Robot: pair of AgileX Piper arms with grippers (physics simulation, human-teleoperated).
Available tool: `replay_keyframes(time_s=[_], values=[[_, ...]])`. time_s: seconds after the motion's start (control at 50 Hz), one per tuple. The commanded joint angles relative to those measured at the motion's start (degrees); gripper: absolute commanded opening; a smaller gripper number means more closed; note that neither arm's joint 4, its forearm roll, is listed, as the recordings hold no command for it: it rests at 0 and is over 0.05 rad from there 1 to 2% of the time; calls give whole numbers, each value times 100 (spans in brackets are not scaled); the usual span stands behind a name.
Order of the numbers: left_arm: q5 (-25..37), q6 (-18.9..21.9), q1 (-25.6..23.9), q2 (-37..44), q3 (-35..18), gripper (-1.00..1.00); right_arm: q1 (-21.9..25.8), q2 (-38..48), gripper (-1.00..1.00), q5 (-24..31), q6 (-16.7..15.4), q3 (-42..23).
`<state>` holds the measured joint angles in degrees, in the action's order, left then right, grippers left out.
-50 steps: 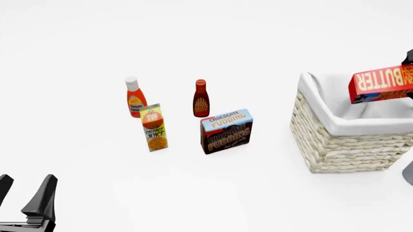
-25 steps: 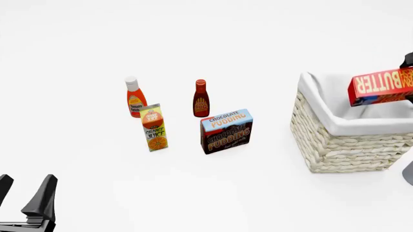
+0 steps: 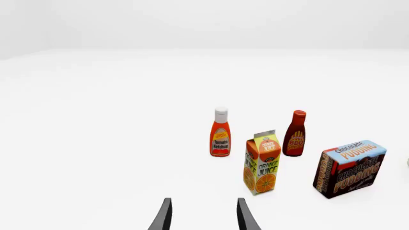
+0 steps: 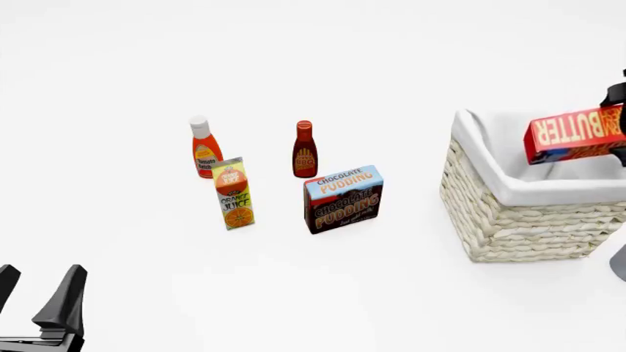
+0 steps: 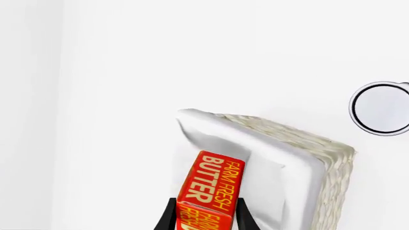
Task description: Pick the butter and place it in the basket.
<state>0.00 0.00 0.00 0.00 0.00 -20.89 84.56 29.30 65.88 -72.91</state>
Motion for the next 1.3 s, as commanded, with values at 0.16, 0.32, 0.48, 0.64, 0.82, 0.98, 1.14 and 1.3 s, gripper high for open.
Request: replay_keyframes(time_s=[0.16, 0.32, 0.48, 0.64, 0.82, 0.98, 1.14, 1.3], values=[[0, 0, 0, 0, 0, 100, 41, 52, -100, -131, 83, -78], [0, 0, 0, 0, 0, 100, 98, 133, -100, -168, 105, -95], [0, 0, 0, 0, 0, 100, 137, 182, -100, -188, 108, -121], [0, 0, 0, 0, 0, 100, 127, 255, -100, -243, 100, -99], [0, 0, 0, 0, 0, 100, 278, 212, 100, -306, 136, -52], [0, 0, 0, 0, 0, 100, 461, 89, 100, -346, 186, -33], [0, 0, 0, 0, 0, 100, 548, -49, 100, -326, 138, -95], [0, 0, 0, 0, 0, 100, 579, -147, 100, -306, 114, -101]])
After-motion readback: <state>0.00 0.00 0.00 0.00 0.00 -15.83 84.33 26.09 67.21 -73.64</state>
